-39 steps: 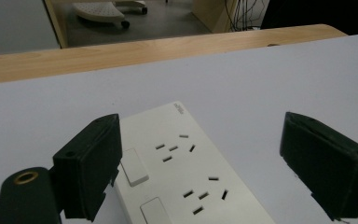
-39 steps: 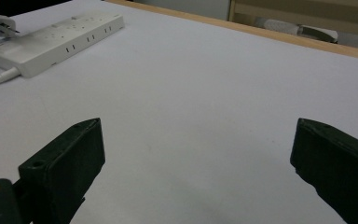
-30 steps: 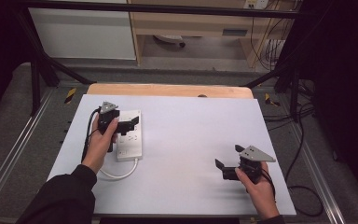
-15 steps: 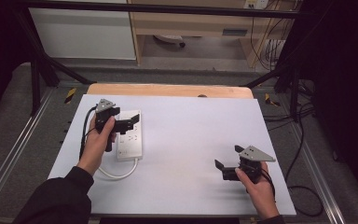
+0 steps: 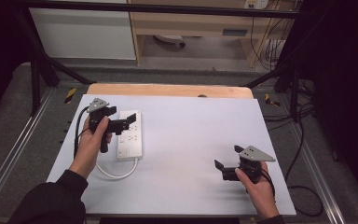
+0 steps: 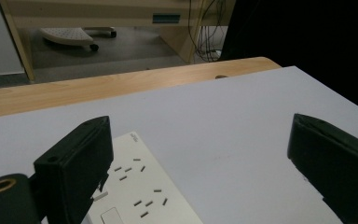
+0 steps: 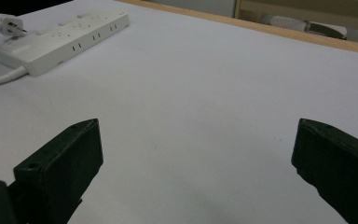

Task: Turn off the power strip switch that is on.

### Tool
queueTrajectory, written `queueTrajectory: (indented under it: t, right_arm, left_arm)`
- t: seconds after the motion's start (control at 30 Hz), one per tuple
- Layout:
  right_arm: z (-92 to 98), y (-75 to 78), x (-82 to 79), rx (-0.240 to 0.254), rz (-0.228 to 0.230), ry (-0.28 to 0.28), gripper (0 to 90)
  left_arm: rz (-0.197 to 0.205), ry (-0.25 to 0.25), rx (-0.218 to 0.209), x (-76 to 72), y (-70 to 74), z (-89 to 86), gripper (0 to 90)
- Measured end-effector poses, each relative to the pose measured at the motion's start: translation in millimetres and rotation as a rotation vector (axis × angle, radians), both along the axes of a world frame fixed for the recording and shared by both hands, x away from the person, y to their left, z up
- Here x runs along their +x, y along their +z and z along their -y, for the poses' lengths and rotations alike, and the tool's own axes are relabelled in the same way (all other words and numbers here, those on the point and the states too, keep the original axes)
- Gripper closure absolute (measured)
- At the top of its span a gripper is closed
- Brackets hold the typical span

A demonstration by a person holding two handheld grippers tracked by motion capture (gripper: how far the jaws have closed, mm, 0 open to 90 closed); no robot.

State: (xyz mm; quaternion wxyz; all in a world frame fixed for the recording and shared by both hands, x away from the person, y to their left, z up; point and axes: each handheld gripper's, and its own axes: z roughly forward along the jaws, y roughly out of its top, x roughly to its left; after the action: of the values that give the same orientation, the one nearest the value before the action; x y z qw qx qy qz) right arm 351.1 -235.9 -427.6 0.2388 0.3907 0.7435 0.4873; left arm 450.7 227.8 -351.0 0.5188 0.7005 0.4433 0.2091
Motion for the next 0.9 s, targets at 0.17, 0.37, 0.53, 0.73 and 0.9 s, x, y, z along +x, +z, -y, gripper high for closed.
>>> queueTrajectory:
  t: [0.17,0.37,0.53,0.73,0.9]
  right_arm:
    - [-0.5,0.1,-0.2,0.000,-0.002,-0.001,2.3]
    - [-0.4,0.0,-0.1,-0.005,0.000,-0.002,2.3]
    - [-0.6,0.0,-0.1,-0.005,0.001,-0.004,2.4]
    - [-0.8,-0.2,-0.2,-0.011,0.003,0.002,2.4]
    - [-1.0,-0.1,-0.2,-0.010,0.003,0.002,2.5]
  left_arm:
    - [0.001,-0.011,-0.003,-5.7,4.2,-1.6,5.7]
    - [0.013,-0.018,0.001,-13.5,9.6,-5.2,5.7]
    - [0.022,-0.020,-0.004,-21.9,13.5,-10.5,5.7]
    - [0.026,-0.010,-0.011,-33.3,13.2,-19.1,5.7]
    - [0.030,-0.004,-0.006,-44.8,8.8,-26.0,5.6]
